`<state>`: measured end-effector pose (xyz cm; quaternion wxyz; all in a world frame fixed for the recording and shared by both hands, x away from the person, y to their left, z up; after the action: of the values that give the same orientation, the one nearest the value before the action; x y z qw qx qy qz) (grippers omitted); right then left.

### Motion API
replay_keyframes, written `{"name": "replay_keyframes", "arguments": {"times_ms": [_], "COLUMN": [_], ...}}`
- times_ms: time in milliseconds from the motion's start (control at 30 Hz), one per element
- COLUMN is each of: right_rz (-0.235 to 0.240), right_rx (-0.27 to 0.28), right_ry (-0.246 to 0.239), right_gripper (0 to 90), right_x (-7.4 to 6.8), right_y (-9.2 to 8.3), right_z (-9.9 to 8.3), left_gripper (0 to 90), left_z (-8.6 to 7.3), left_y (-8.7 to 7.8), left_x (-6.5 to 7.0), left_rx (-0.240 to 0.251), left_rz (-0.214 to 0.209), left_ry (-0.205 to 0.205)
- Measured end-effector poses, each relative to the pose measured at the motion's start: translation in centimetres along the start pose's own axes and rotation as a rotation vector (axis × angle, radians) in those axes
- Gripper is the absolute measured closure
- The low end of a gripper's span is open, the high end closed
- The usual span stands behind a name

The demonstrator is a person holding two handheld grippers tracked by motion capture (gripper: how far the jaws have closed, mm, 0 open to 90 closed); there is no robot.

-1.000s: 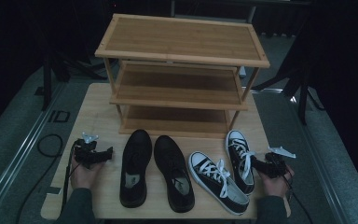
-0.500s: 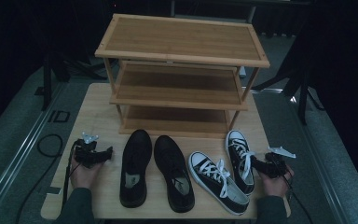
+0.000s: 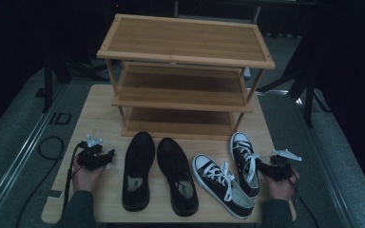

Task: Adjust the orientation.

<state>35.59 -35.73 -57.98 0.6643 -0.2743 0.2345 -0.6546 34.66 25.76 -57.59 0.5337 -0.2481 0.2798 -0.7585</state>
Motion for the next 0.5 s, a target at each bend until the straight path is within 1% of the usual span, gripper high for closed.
{"name": "replay_keyframes", "arguments": {"times_ms": [33, 133, 167, 233, 333, 433, 500], "right_rz": [0.0, 0.0, 0.0, 0.0, 0.0, 0.0, 0.0], "right_rx": [0.0, 0.0, 0.0, 0.0, 0.0, 0.0, 0.0], "right_ry": [0.0, 0.0, 0.0, 0.0, 0.0, 0.0, 0.0], "right_gripper": [25.8, 25.8, 25.8, 25.8, 25.8, 25.8, 25.8], "right_x": [0.0, 0.0, 0.0, 0.0, 0.0, 0.0, 0.0], "right_y": [0.0, 0.0, 0.0, 0.0, 0.0, 0.0, 0.0], "right_z": [0.0, 0.0, 0.0, 0.0, 0.0, 0.0, 0.0], "left_gripper": [48.1, 50.3, 50.8, 51.4, 52.8, 54.7, 55.2], "left_z": [0.1, 0.2, 0.2, 0.3, 0.5, 0.7, 0.9], "left_y": [-0.3, -0.6, -0.8, -1.0, -1.6, -2.4, -2.8], "left_x": [0.3, 0.6, 0.8, 1.0, 1.2, 1.5, 1.6], "left_rx": [0.006, 0.006, 0.004, 0.004, 0.014, 0.022, 0.028], "left_rz": [-0.034, -0.08, -0.095, -0.109, -0.143, -0.187, -0.199], "left_ry": [0.002, 0.005, 0.013, 0.023, 0.038, 0.047, 0.054]}}
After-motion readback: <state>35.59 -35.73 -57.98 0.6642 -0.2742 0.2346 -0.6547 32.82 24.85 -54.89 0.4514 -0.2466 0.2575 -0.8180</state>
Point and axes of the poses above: each handheld gripper's, and its own axes: y roughly forward along the jaws, z roughly out of its top, x roughly to its right, the point moved 3 cm from there along y, roughly forward along the jaws, and after that the axes turned 4 degrees about -z, right-handed, at the moved point
